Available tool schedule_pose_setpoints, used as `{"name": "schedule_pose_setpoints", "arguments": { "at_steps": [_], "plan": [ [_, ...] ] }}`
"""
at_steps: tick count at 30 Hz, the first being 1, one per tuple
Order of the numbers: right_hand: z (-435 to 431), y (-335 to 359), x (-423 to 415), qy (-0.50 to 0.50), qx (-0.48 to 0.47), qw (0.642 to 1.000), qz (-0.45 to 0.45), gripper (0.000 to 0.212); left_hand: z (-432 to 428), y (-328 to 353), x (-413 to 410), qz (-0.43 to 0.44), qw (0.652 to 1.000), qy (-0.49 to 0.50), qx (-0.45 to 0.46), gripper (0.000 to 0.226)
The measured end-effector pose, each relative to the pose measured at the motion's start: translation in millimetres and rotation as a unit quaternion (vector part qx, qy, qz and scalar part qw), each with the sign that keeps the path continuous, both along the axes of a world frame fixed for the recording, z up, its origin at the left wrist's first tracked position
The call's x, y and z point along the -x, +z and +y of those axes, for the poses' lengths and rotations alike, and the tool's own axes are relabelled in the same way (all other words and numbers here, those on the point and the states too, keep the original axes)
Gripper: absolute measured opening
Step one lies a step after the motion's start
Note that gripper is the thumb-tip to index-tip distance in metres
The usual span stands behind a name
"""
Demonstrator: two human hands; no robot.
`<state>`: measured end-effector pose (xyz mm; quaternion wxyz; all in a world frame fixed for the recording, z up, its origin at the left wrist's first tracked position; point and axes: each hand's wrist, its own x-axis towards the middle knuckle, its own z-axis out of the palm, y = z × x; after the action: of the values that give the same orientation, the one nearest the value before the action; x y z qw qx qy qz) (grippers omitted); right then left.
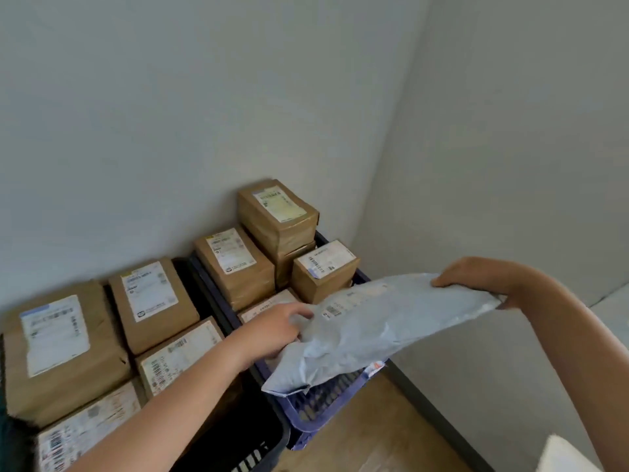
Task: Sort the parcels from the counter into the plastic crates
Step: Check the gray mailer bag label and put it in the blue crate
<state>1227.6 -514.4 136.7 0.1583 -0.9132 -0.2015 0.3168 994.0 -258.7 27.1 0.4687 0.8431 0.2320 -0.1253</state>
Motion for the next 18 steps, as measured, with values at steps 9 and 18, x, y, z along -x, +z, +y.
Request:
{"name": "schedule_pose_setpoints", "arguments": {
  "at_steps": [9,18],
  "plan": [
    [85.1,-64.5,-67.3,0.288,0.26,0.922,-0.013,0.032,-6.8,-73.4,-59.0,0.201,0.955,-0.204,-0.082,0.033],
    [119.5,-173.4,-61.8,0.289,0.276,0.917,0.0,0.072,-28.2,-114.5,-68.3,0.32,0.927,-0.183,-0.066,0.029]
  ]
}}
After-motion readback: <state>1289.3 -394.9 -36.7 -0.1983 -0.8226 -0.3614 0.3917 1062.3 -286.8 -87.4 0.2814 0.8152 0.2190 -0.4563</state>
